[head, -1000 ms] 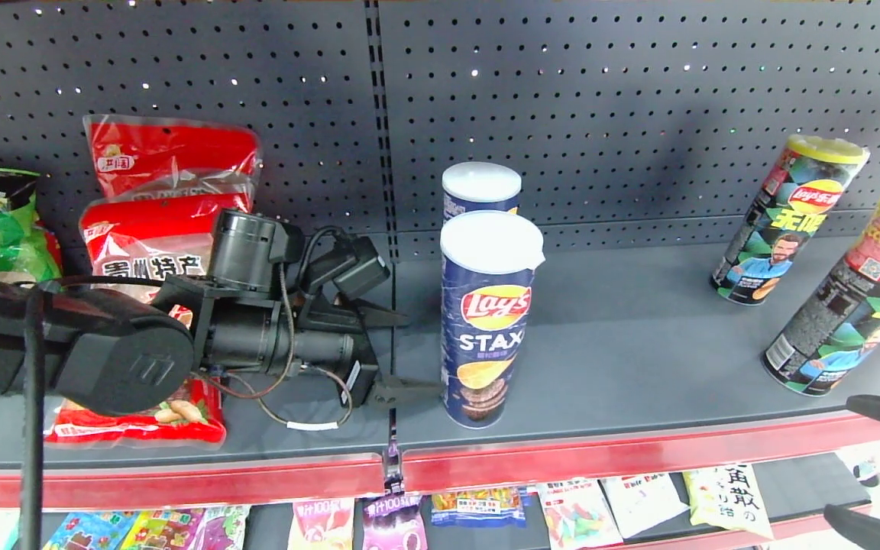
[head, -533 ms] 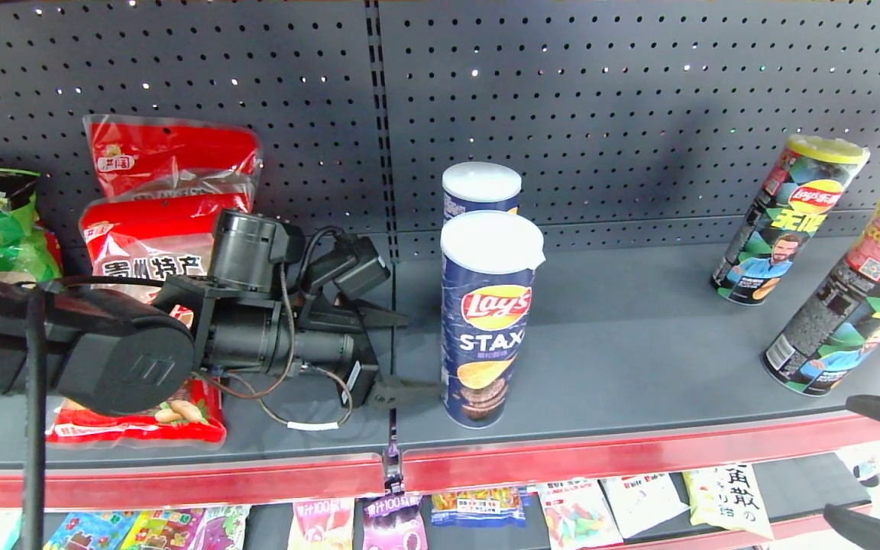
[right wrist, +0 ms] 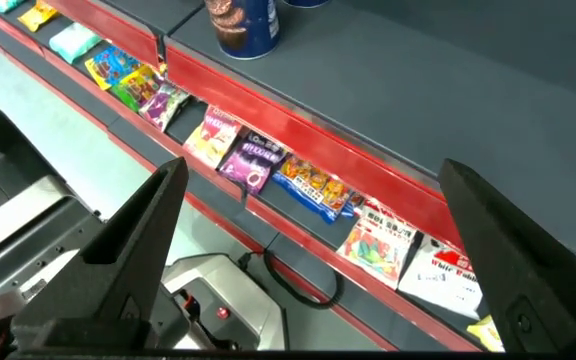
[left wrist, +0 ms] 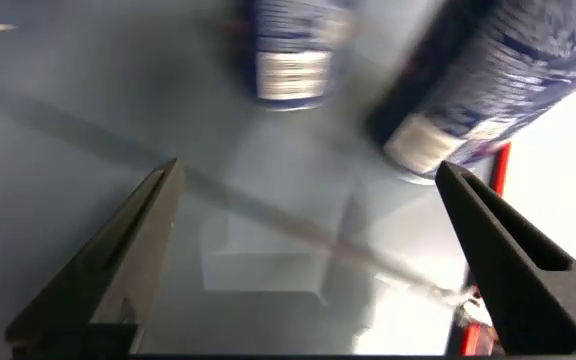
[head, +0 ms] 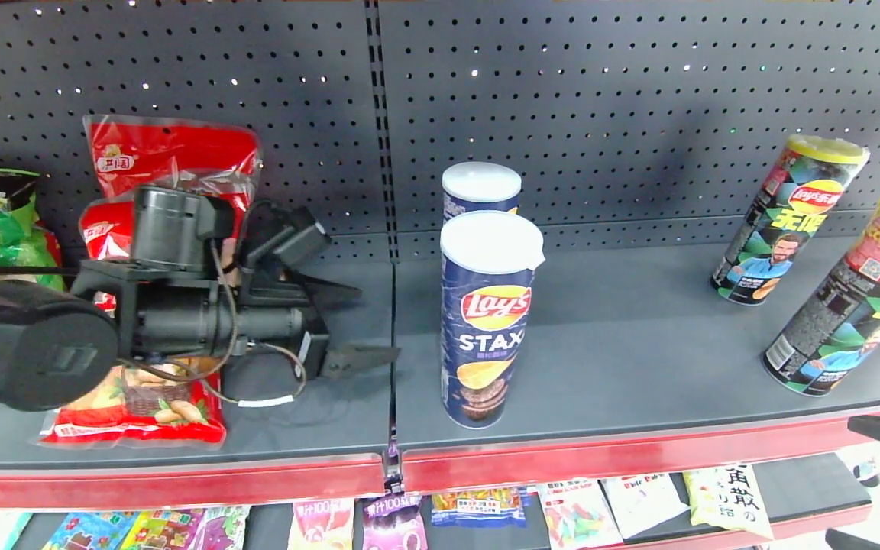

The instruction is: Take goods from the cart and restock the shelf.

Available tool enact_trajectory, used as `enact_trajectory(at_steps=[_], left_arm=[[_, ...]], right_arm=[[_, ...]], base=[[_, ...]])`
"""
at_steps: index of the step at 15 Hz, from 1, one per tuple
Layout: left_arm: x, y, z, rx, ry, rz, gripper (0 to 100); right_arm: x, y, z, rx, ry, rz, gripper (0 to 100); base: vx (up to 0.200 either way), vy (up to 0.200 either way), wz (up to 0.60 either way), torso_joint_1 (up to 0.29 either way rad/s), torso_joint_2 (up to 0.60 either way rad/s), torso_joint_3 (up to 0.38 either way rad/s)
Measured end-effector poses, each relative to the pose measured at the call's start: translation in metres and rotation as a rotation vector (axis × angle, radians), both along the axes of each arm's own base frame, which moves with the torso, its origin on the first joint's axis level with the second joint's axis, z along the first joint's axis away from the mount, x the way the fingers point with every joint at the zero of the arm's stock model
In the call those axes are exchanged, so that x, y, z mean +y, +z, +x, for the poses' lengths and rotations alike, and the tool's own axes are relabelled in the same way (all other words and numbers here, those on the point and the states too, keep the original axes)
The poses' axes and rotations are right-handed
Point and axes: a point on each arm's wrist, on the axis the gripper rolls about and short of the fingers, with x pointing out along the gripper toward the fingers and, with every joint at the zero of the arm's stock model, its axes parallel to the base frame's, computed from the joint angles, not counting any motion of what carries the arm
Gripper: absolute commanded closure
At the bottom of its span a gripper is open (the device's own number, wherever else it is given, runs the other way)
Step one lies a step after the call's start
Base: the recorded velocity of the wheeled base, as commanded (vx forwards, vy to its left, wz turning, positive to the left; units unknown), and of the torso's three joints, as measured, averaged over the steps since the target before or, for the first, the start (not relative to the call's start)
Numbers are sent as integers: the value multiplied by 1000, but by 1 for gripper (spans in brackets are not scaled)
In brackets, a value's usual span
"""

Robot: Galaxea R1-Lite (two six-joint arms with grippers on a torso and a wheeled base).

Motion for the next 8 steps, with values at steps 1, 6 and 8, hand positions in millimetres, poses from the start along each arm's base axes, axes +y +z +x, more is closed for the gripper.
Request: enact_trajectory(at_steps=[1, 6, 8], left_arm=[[15, 11, -7, -11, 61, -20, 0], [70, 40, -101, 23, 405, -54, 0], [85, 33, -155, 63, 507, -19, 0]], right_arm=[[-2, -3, -4, -3, 0, 2, 0], [-23, -34, -36, -36, -98, -9, 0], [-34, -50, -55, -16, -173, -41, 0]], base=[[0, 0, 0, 0, 0, 0], [0, 0, 0, 0, 0, 0], [0, 0, 0, 0, 0, 0]])
